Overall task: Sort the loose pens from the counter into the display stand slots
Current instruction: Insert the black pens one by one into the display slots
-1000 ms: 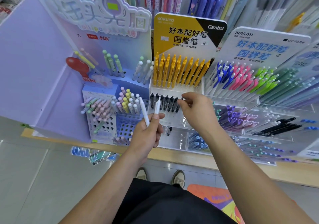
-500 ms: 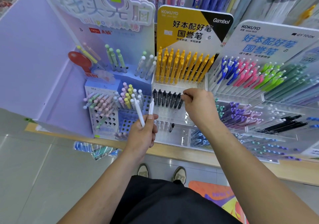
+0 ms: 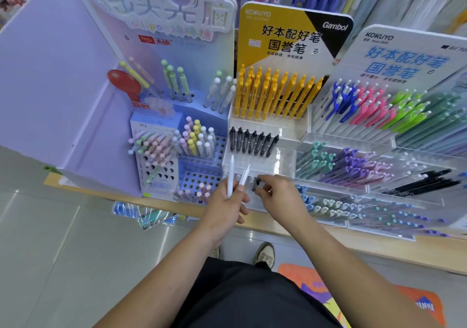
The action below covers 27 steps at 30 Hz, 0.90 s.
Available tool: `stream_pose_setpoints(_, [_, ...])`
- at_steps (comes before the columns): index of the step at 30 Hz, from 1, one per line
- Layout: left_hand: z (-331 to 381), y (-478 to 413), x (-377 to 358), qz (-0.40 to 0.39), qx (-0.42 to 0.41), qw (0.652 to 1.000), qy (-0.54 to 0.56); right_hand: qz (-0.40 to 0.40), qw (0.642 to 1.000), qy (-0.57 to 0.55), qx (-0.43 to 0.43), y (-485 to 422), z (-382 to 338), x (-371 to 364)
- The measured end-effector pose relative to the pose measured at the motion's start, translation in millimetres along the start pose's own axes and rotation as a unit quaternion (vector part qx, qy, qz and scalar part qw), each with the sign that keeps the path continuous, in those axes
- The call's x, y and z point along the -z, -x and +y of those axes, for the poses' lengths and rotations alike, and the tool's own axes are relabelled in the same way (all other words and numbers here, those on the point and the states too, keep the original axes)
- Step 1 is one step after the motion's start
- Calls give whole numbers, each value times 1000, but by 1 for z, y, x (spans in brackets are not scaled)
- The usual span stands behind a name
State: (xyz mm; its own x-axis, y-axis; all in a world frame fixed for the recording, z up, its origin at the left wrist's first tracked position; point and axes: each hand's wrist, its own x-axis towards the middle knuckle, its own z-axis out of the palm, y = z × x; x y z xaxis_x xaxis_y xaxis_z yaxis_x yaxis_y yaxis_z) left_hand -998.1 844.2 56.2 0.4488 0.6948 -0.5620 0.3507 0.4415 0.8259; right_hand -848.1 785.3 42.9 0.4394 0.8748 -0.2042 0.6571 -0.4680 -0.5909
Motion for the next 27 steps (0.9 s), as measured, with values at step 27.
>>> stream_pose_setpoints(27, [22,-1,29,112,-97,986,72,123,977,-163,53,-42,-73,33])
